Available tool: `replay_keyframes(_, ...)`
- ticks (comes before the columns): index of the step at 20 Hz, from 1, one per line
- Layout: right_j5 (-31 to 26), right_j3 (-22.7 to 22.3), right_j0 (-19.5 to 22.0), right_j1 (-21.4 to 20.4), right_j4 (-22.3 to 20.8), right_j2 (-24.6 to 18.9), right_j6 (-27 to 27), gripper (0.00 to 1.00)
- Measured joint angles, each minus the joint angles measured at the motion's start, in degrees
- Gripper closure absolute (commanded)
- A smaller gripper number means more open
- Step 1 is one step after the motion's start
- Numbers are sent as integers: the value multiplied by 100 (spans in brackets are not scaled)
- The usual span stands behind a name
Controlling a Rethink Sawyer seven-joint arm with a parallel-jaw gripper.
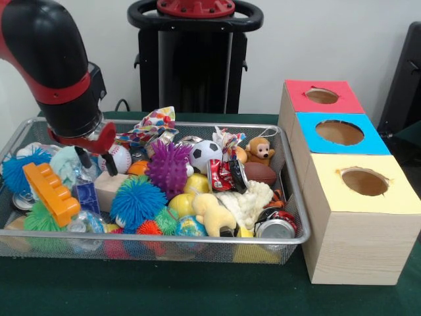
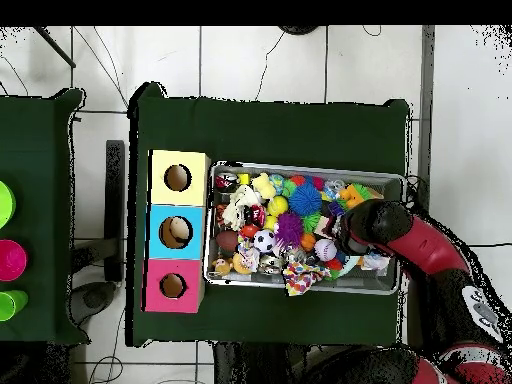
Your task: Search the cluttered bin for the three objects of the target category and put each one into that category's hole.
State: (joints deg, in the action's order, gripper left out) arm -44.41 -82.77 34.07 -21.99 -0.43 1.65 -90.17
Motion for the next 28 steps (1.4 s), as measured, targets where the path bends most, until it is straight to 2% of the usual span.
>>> replay_keyframes(15,-359,101,171,-5,0,-66,0,0)
replay_keyframes(28,-381,123,223,-75,6,-117,0,0)
